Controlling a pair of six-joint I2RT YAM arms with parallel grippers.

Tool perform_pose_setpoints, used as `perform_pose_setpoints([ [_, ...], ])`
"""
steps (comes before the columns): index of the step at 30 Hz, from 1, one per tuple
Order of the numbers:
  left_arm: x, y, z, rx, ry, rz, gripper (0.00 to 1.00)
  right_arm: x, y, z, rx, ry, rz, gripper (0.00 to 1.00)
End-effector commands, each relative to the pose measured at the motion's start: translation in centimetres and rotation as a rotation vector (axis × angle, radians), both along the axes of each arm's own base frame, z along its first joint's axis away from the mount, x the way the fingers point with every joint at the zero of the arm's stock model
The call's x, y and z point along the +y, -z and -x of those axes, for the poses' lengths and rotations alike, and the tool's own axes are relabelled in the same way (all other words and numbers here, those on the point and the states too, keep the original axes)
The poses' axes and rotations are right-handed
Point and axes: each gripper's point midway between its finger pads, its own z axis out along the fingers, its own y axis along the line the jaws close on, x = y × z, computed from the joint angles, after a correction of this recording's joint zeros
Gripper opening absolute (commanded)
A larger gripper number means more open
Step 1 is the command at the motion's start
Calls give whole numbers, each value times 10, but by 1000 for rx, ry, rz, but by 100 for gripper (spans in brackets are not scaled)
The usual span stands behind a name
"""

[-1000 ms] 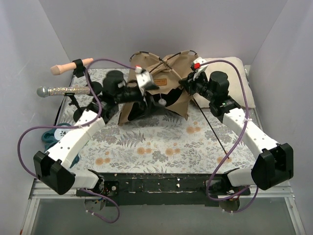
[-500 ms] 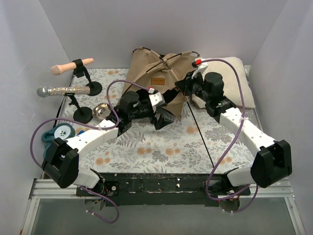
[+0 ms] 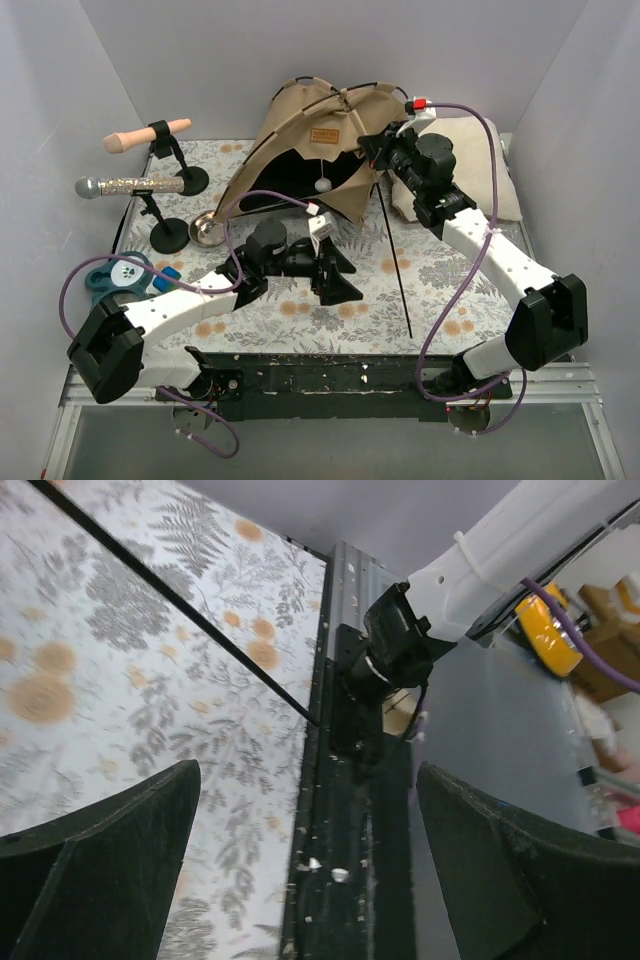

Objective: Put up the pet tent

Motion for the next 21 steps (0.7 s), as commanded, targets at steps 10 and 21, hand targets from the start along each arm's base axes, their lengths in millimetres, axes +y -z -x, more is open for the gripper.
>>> perform_pose_setpoints([
  [10, -52, 47, 19, 414, -183, 46, 87, 13, -86, -10, -83, 95, -343, 1],
  [21, -67, 71, 37, 484, -188, 41, 60, 16, -89, -18, -72, 126, -368, 1],
])
